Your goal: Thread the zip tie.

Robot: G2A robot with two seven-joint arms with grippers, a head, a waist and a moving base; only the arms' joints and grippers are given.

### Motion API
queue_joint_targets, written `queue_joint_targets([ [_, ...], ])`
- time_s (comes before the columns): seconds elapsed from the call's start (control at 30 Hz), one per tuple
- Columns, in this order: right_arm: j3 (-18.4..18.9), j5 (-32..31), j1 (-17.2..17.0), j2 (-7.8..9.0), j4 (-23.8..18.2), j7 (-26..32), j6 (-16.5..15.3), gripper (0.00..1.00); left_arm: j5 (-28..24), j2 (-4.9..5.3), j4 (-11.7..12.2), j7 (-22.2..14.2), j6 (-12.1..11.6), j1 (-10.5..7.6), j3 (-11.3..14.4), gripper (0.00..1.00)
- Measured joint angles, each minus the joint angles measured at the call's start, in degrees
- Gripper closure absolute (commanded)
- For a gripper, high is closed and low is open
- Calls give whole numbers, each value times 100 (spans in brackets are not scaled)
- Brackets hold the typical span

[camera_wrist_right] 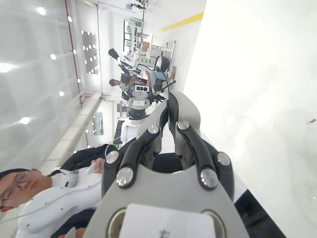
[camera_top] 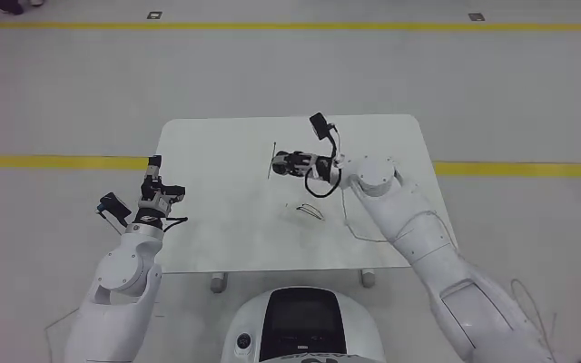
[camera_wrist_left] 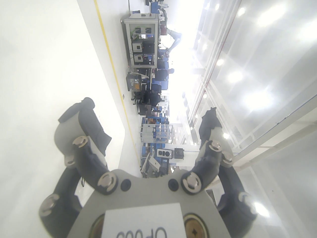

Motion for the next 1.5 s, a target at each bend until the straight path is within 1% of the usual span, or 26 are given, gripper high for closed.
queue_joint_targets([
  [0.33,0,6,-4,-1,-8,-7,-3,100,0,0,0,0,0,0,0,0],
  [0.4,4,28,-81,-2,-72,-128,48,100,0,0,0,0,0,0,0,0],
  [0.47,27,69,-144,-4,-136,-318,180,100,0,0,0,0,0,0,0,0],
  [0.57,67,168,-197,-17,-214,-651,475,100,0,0,0,0,0,0,0,0],
  [0.7,95,345,-227,-46,-330,-1040,1054,100,0,0,0,0,0,0,0,0],
  [0.77,96,396,-234,-53,-393,-1095,1173,100,0,0,0,0,0,0,0,0],
  [1.0,98,403,-237,-53,-399,-1089,1167,100,0,0,0,0,0,0,0,0],
  [1.1,96,393,-313,-52,-486,-1187,1161,100,0,0,0,0,0,0,0,0],
  [1.3,85,361,-342,-58,-649,-1349,1310,100,0,0,0,0,0,0,0,0],
  [1.5,40,310,-341,-74,-695,-1481,1360,100,0,0,0,0,0,0,0,0],
])
